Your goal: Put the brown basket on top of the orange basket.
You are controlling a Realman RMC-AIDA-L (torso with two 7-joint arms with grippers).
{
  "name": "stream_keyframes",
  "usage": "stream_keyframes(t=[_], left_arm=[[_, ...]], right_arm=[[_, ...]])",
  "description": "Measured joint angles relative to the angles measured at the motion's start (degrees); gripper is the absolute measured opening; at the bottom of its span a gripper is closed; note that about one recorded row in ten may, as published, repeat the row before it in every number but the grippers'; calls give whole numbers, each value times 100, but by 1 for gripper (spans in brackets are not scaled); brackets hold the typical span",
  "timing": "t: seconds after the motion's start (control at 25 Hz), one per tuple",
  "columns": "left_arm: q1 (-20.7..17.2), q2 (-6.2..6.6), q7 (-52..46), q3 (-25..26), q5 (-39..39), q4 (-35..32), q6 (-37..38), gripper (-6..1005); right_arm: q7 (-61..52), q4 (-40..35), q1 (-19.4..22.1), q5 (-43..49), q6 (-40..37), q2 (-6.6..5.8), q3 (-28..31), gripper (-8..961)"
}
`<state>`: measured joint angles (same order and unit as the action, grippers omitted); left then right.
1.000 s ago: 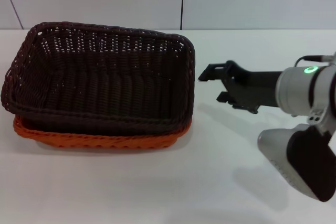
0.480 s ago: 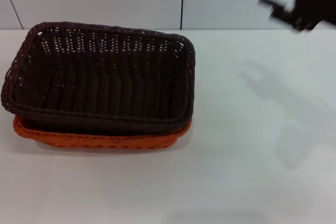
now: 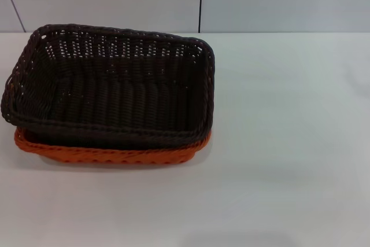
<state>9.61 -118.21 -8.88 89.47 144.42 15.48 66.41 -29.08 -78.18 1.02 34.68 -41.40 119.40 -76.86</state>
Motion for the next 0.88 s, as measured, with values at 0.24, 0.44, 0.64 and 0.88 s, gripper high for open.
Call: stream_keyframes(t=[0.24,0.44,0.64,0.88], left_arm=[[10,6,52,-3,44,-66,329,780],[30,8,60,-50,64,-70,411,780],[61,10,250,-60,261,-71,414,780],[131,-4,308,-62,279,-90,397,780]], right_arm=[[1465,3109,-231,-3286,-3900,-23,7,739],[1532,5223,-834,-4792,-5962,14,-82,750],[1430,6511,-1310,-5184,-5912,-9,-156,762],[1379,6603,-1349,-5173,-5772,5,-205,776]])
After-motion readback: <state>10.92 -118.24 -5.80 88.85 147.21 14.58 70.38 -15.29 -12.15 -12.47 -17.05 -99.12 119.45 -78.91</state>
